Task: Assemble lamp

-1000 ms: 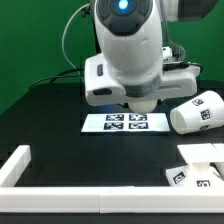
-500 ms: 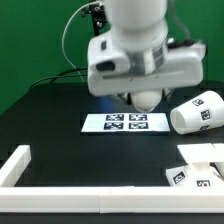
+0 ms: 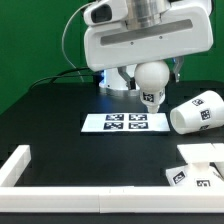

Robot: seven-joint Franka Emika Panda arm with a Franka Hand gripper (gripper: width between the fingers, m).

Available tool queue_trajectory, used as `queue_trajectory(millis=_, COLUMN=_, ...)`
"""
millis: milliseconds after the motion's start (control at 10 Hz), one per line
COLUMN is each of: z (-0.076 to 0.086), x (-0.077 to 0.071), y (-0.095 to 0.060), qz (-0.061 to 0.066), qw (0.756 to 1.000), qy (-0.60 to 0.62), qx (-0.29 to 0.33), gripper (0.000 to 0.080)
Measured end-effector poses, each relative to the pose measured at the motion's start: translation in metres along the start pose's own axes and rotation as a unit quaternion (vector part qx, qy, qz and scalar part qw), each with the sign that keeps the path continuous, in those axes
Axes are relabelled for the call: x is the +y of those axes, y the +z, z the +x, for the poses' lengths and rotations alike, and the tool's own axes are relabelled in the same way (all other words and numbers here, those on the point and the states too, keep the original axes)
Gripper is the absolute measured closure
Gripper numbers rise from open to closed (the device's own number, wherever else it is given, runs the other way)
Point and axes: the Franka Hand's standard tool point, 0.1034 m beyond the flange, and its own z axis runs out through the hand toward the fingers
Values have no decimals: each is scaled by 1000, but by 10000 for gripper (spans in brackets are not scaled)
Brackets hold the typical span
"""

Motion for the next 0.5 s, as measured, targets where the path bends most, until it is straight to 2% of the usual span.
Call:
queue_trajectory(millis=100, z=1, x=1, y=2, qz=-4, qw=1000, qy=-1, qx=18, gripper=228)
queue_trajectory(millis=200, z=17, x=-5, y=-1, qz=-4, qw=998, qy=0, qx=66, gripper=228)
queue_trajectory(millis=400, z=45, x=-28, y=-13, qz=-7, qw=989, qy=-12, qx=147, gripper=228)
queue_trajectory(millis=500, z=58, x=-32, y=-20, qz=-16, qw=977, qy=-18, qx=214, gripper=226)
